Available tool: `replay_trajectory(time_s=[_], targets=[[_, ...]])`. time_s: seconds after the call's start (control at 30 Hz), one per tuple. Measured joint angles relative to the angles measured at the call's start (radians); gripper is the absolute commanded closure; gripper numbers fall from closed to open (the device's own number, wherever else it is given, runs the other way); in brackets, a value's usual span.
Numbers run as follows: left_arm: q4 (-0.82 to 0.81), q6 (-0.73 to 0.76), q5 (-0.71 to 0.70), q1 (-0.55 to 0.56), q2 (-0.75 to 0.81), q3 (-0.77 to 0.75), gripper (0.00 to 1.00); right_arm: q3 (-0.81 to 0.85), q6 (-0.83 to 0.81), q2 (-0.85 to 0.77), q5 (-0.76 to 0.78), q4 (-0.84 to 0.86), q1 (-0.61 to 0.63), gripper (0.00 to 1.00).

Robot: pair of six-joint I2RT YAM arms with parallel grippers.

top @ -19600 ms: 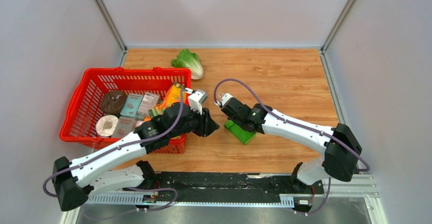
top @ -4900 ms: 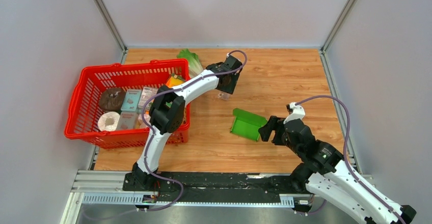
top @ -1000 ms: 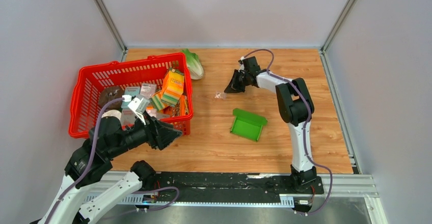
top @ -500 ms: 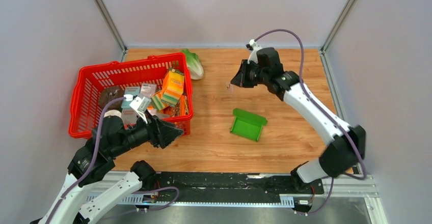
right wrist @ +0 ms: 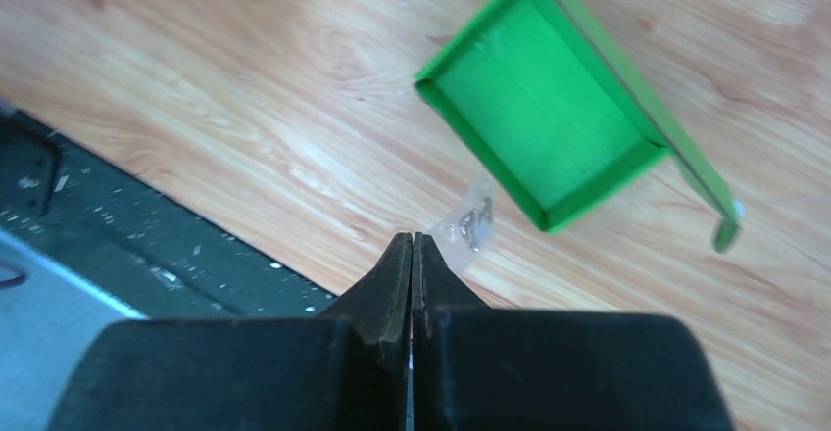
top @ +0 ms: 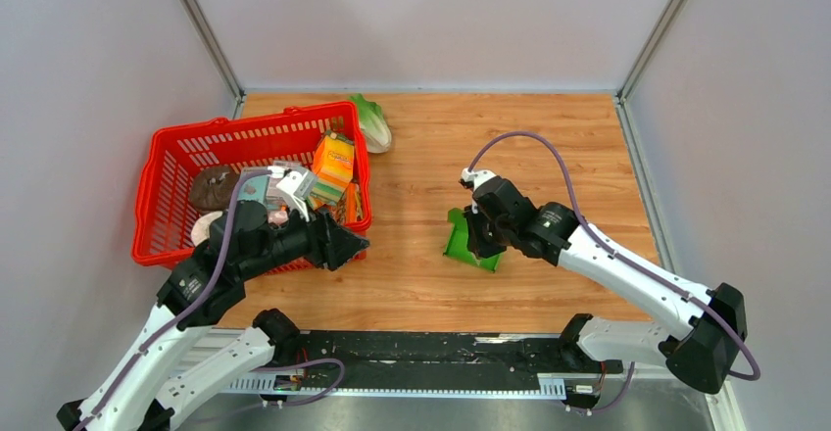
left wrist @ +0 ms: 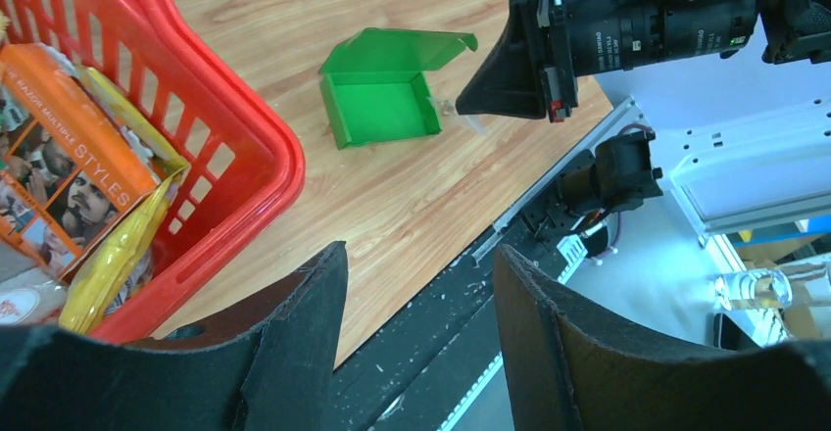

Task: Fold the paper box

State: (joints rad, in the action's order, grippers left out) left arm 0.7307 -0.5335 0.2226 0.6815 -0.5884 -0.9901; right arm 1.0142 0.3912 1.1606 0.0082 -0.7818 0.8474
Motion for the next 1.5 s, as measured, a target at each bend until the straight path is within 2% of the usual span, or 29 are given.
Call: replay_trajectory(time_s=[0.67, 0.77, 0.8, 0.9, 1.07, 1.2, 1.37, 1.43, 1.5], targets=[[-0.002, -0.01, 0.008, 0.0, 0.006, 0.018, 0.36, -0.06, 0.039, 0.156, 0.394, -0.014, 0.015, 0.98], [0.003, -0.012, 0.008, 0.0, 0.006, 0.018, 0.36, -0.067, 0.052, 0.171, 0.452, -0.002, 0.023, 0.89], [0.005, -0.015, 0.008, 0.0, 0.006, 0.018, 0.37, -0.067, 0.056, 0.182, 0.471, 0.009, 0.026, 0.76], [0.006, -0.021, 0.008, 0.0, 0.006, 0.018, 0.37, -0.061, 0.063, 0.233, 0.496, 0.054, 0.029, 0.51], [0.006, -0.031, 0.011, 0.0, 0.018, 0.018, 0.37, -0.017, 0.062, 0.306, 0.454, 0.121, 0.034, 0.46], [0.005, -0.034, 0.022, 0.0, 0.024, 0.018, 0.37, -0.036, 0.065, 0.226, 0.412, 0.183, 0.035, 0.45], [-0.025, -0.024, 0.045, 0.016, -0.065, 0.008, 0.36, -0.132, 0.112, -0.035, 0.384, 0.213, -0.016, 0.45], [-0.029, -0.001, 0.014, 0.057, -0.138, -0.013, 0.36, -0.179, 0.145, -0.12, 0.384, 0.214, -0.048, 0.45], [-0.031, 0.042, -0.061, 0.149, -0.248, -0.063, 0.4, -0.234, 0.177, -0.179, 0.383, 0.217, -0.08, 0.45]])
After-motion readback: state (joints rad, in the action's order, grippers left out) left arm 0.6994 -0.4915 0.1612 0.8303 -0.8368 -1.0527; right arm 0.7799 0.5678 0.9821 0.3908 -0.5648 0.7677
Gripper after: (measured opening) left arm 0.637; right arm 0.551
